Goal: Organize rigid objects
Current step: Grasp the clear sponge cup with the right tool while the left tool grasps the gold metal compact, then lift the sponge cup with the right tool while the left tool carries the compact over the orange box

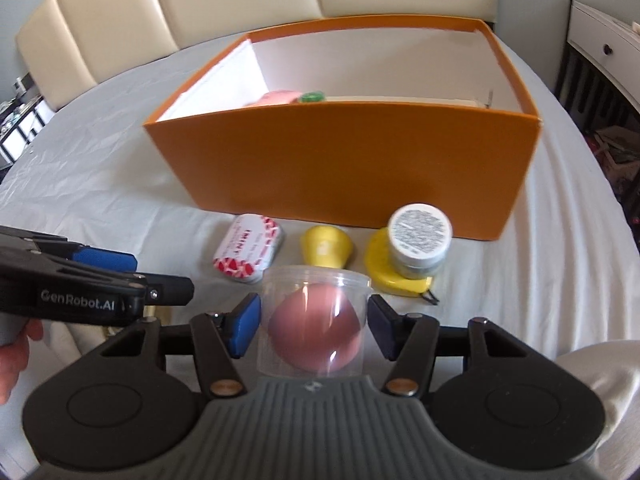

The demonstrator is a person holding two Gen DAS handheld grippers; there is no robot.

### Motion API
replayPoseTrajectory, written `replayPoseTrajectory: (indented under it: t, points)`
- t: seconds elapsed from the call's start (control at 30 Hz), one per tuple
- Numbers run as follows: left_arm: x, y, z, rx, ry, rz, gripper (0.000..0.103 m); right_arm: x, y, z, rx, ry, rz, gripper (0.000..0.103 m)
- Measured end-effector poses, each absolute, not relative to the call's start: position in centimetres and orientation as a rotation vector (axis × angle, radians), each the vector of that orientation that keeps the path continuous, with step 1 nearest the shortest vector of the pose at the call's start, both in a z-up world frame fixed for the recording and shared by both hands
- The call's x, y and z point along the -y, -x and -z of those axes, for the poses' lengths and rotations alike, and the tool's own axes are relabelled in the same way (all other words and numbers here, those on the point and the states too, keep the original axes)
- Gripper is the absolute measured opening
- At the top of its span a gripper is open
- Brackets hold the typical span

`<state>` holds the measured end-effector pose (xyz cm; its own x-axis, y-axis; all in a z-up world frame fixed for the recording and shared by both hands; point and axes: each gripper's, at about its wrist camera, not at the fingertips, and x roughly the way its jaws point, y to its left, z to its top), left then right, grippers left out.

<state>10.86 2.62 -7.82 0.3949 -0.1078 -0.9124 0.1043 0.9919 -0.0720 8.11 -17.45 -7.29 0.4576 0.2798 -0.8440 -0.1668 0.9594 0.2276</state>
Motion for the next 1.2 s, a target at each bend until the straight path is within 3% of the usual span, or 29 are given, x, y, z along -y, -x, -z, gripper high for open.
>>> replayPoseTrajectory:
  t: [0.53, 0.8, 1.2]
  points:
    - [-5.4, -12.6, 11.8, -1.398, 0.048, -0.016, 0.093, 13.4, -8.2, 8.2, -1.065, -0.077, -0.419, 0.058]
    - [-5.6, -14.5, 14.1, -1.479, 0.065, -0.018, 0.088, 12.0, -8.8, 9.3, -1.087, -0.011, -0.428, 0.059]
    - [-6.2, -14.2, 13.9, -1.461, 0.066, 0.017, 0.088, 11.2, -9.4, 9.7, -1.158, -0.017, -0.442, 0.06]
